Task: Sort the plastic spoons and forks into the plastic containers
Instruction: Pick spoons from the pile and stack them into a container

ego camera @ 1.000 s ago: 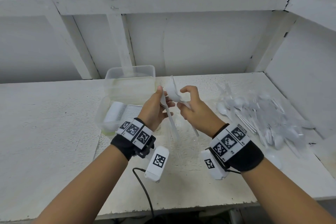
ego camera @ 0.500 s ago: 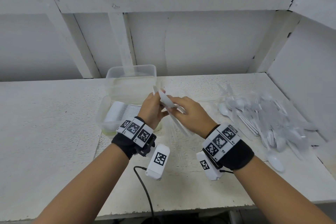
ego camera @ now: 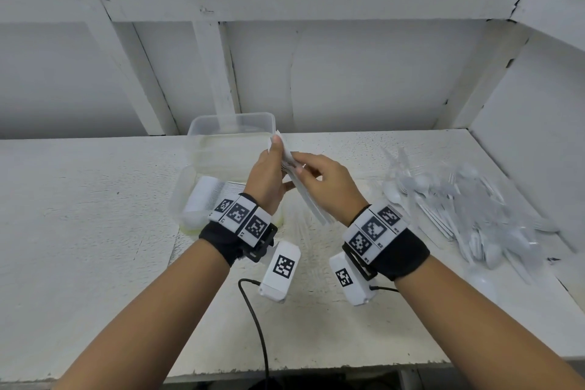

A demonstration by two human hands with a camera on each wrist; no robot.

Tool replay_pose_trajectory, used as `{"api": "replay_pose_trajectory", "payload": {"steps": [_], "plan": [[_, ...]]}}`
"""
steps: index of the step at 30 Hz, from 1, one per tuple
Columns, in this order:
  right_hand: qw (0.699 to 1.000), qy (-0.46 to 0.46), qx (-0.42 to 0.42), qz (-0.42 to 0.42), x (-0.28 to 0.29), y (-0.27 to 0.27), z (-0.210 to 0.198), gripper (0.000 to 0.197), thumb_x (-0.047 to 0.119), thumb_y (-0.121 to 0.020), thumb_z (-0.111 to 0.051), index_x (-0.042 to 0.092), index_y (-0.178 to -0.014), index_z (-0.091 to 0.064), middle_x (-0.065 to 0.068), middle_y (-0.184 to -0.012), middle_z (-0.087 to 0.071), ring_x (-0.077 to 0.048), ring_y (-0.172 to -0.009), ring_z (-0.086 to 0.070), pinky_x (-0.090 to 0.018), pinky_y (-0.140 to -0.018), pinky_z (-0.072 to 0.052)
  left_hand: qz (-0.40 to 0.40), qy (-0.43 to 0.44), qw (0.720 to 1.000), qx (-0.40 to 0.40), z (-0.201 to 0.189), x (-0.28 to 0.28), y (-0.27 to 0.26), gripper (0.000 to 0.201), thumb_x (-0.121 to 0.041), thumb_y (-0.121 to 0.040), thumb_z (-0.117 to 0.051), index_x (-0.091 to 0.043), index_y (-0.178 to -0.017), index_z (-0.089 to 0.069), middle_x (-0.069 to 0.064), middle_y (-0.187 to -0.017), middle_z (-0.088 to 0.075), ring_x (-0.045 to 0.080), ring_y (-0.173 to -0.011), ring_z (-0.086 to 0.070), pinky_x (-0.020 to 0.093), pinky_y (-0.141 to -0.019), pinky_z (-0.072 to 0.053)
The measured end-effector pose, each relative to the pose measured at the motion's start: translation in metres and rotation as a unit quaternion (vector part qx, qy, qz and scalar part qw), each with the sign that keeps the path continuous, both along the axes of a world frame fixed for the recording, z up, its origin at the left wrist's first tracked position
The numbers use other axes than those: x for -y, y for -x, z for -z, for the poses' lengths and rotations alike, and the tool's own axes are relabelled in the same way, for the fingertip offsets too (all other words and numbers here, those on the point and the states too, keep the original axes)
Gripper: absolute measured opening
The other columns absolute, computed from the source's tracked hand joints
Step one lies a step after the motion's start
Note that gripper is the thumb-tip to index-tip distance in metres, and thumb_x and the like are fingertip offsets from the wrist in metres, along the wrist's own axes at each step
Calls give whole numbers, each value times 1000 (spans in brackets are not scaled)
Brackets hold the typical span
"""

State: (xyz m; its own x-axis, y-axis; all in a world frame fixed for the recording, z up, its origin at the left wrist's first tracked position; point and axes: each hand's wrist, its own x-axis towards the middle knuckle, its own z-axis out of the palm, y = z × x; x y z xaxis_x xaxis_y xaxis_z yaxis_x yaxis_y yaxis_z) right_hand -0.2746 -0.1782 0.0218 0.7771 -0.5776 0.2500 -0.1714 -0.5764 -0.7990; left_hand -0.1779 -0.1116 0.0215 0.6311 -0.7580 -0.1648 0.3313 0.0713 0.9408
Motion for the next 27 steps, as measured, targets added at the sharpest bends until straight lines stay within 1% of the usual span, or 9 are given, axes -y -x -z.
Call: {"api": "replay_pose_trajectory", "payload": {"steps": [4, 7, 8, 11, 13, 16, 19, 24, 27], "plan": [[999, 31, 6, -18, -4, -1, 2, 29, 13, -95, -46, 21, -116, -64, -8, -74, -53, -13, -69, -48, -13, -64, -38, -10, -10, 1000, 13, -2, 1, 6, 40, -50, -97, -31, -14, -104, -47, 2, -91, -55, 18, -92, -60, 36, -85, -49], [1000, 16, -7, -9, -6, -3, 7, 34, 17, -96, -44, 26, -126, -57, -3, -81, -45, -2, -73, -43, -3, -67, -35, -16, -12, 999, 41, -4, 0, 8, 29, -42, -97, -40, -17, -85, -48, -2, -74, -50, 10, -71, -57, 26, -67, -49], [1000, 13, -12, -15, -8, -3, 9, 35, 19, -97, -43, 28, -129, -53, -3, -86, -48, -4, -77, -46, -3, -71, -36, -22, -16, 999, 38, -3, 0, 7, 28, -41, -97, -42, -18, -83, -48, -2, -74, -52, 11, -72, -58, 27, -68, -49], [996, 60, -36, -51, -13, -4, 15, 41, 19, -95, -44, 27, -135, -41, -7, -102, -60, -19, -93, -56, -28, -81, -48, -37, -27, 999, -1, -2, 1, 4, 31, -46, -97, -37, -18, -95, -51, 5, -93, -59, 20, -98, -62, 36, -87, -48], [988, 124, -82, -39, -17, -5, 16, 48, 13, -95, -42, 25, -139, -31, -10, -106, -60, -26, -93, -59, -38, -76, -51, -37, -30, 999, -18, -3, 0, 3, 34, -48, -98, -33, -18, -98, -50, 7, -95, -60, 20, -99, -62, 36, -83, -48], [979, 170, -117, -10, -18, -7, 13, 47, 10, -97, -37, 17, -142, -24, -12, -120, -57, -30, -93, -61, -36, -70, -48, -22, -39, 999, -6, -10, -7, -3, 37, -47, -98, -31, -16, -101, -50, 10, -103, -57, 22, -104, -58, 39, -84, -49], [978, 174, -111, -15, -12, -12, 2, 39, 16, -100, -33, 11, -139, -28, -13, -118, -59, -29, -88, -60, -31, -65, -39, 37, -100, 991, 77, -21, -21, -22, 45, -50, -98, -25, -16, -104, -54, 4, -107, -64, 16, -105, -59, 38, -91, -45], [968, 193, -148, -65, 3, -30, -19, 36, 19, -100, -35, 17, -136, -36, -9, -118, -57, -28, -95, -57, -35, -75, -43, 88, -228, 948, 203, -36, -55, -71, 37, -43, -99, -32, -19, -113, -56, -1, -103, -65, 17, -98, -60, 36, -91, -44], [962, 201, -160, -95, 2, -48, -23, 37, 18, -99, -38, 16, -136, -38, -9, -120, -58, -29, -102, -56, -33, -77, -41, 76, -215, 954, 193, -41, -69, -90, 32, -38, -99, -37, -17, -111, -58, 3, -100, -66, 18, -91, -62, 34, -86, -47]]}}
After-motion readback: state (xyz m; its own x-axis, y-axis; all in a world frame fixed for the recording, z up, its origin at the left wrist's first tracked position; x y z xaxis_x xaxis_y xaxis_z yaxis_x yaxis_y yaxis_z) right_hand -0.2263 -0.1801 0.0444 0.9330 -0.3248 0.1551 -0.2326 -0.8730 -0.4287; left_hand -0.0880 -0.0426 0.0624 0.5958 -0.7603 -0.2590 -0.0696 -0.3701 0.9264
